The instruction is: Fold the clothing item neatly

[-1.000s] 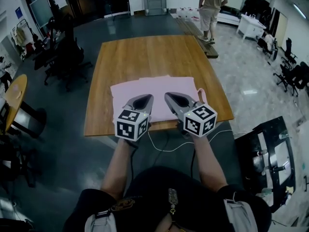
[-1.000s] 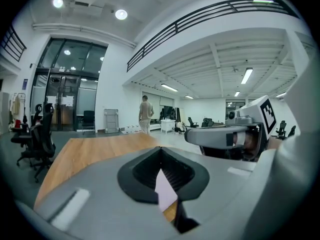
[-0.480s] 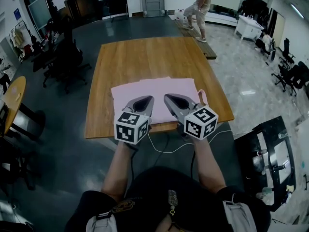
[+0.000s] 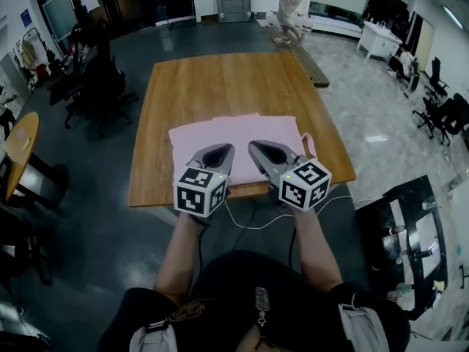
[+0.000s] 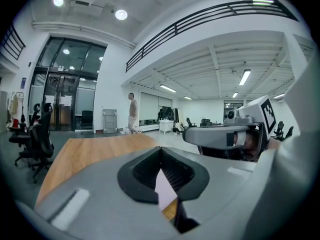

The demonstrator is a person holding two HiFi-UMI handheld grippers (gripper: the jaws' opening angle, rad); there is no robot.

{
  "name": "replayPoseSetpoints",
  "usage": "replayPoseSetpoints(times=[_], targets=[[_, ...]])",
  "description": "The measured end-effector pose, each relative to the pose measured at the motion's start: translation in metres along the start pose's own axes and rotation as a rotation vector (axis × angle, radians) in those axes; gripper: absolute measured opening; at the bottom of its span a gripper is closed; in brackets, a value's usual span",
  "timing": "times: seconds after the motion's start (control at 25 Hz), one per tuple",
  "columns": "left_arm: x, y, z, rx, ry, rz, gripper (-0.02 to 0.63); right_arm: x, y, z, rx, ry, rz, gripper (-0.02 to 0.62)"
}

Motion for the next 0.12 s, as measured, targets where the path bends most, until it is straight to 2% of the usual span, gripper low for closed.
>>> replayPoseSetpoints(times=[0.12], targets=[[-0.0002, -0.0019, 0.0003, -0.003, 0.005, 0.0, 0.007, 0.0008, 0.0014, 0.0012, 0.002, 0.001, 0.004, 0.002]])
Point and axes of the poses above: the fingertips, and each gripper's own axes: z backward along the fingers, y to its left, x out of its top, the point moved 8 cm from there along z, backward along the fingers, and after that the axes turned 11 degrees about -x, right-handed, at the moved point
